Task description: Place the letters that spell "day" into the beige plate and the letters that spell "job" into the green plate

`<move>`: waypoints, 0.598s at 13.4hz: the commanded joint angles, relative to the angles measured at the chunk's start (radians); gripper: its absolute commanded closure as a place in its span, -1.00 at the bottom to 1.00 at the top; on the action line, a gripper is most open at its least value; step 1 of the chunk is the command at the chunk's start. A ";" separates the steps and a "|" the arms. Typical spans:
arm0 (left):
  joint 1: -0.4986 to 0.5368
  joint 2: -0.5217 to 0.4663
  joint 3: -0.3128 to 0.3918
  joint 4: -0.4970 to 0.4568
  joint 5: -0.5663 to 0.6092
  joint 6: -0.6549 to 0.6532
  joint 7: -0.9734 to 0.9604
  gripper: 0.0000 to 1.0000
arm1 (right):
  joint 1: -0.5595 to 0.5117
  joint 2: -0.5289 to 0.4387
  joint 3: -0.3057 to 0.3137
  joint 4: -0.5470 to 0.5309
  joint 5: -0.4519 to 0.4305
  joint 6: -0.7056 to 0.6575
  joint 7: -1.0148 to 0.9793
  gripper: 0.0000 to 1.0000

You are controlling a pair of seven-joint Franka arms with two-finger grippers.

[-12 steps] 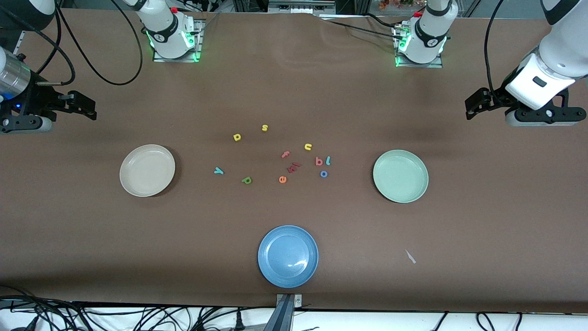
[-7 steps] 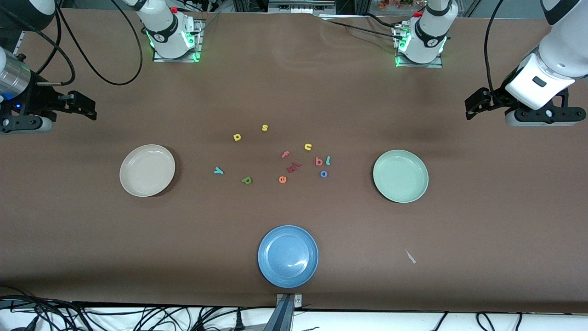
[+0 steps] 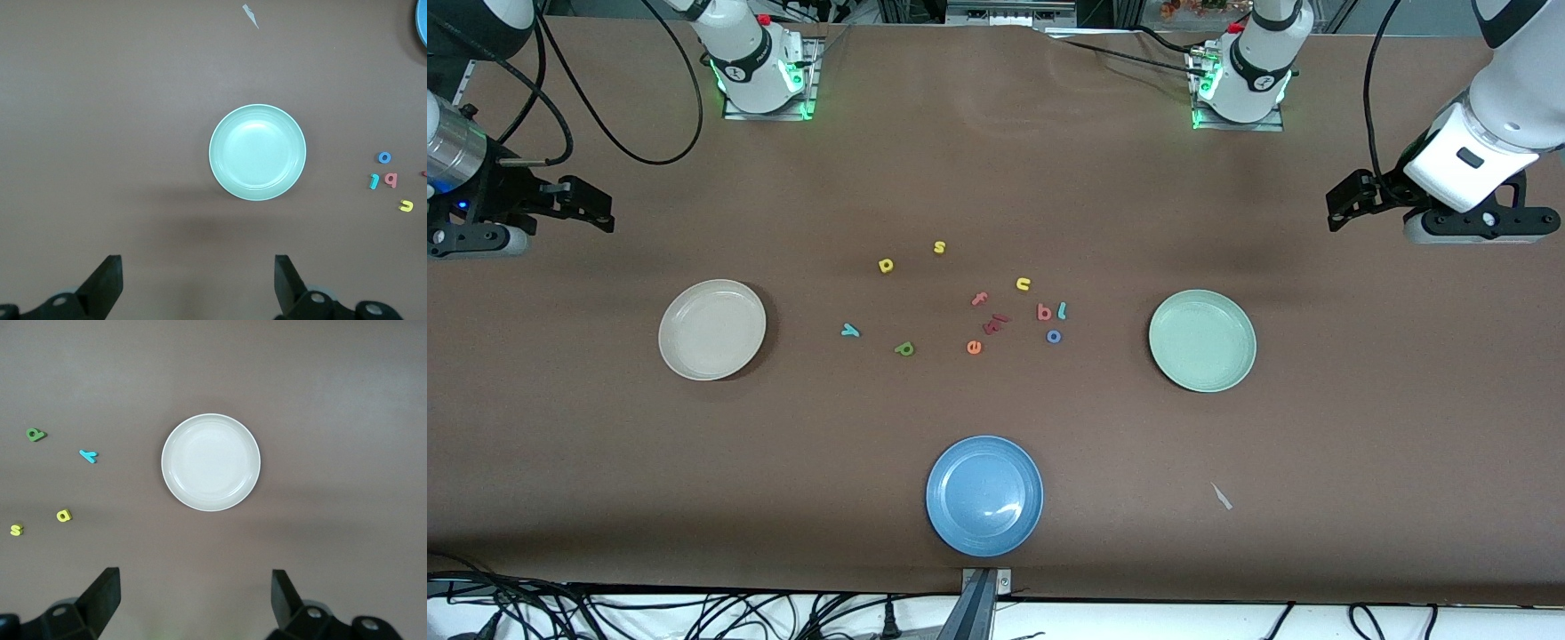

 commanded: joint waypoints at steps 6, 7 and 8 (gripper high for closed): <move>-0.004 -0.011 0.002 -0.002 0.004 -0.012 0.016 -1.00 | -0.003 -0.009 0.001 -0.012 0.009 0.004 -0.014 -1.00; -0.004 -0.011 0.002 -0.002 0.002 -0.012 0.016 -1.00 | -0.003 -0.009 0.001 -0.012 0.011 0.007 -0.014 -1.00; -0.005 -0.011 0.002 -0.002 0.001 -0.011 0.016 -1.00 | -0.003 -0.009 0.001 -0.012 0.011 0.005 -0.014 -1.00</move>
